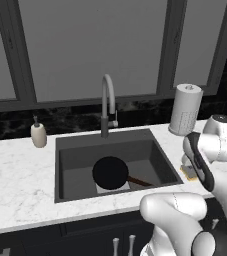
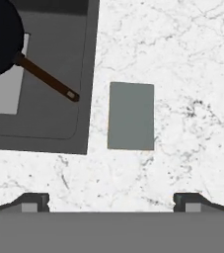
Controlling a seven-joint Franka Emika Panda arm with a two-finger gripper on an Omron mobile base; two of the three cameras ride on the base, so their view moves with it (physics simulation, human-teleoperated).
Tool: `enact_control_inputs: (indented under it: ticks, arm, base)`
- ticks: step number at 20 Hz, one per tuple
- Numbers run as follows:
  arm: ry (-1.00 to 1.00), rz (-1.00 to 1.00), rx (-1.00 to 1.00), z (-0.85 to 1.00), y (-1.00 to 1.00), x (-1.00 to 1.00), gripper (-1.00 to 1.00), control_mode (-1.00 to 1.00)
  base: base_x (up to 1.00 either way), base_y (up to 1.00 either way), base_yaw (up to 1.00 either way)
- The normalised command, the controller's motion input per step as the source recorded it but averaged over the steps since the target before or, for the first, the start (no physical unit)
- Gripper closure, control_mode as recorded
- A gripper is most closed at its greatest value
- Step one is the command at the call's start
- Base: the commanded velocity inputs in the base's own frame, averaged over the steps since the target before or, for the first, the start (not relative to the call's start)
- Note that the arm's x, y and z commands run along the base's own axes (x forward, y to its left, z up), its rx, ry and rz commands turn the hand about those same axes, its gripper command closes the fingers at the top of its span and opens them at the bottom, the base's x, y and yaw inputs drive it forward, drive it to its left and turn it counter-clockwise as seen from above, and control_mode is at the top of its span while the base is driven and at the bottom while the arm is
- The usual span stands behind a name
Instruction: Pick the pan and sponge and place them into the sink. Then turn on the water.
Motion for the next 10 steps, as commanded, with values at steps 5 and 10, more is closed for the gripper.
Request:
enact_control_inputs:
  ticks: [5,10]
  arm:
    - [0.0,0.0,0.02,-0.29,-0.05,0.4,-1.0,-1.0]
    - [0.0,0.0,0.0,-0.31,0.0,0.3,-1.0,-1.0]
  base:
    - [0.0,0.0,0.0]
    - [0.0,0.0,0.0]
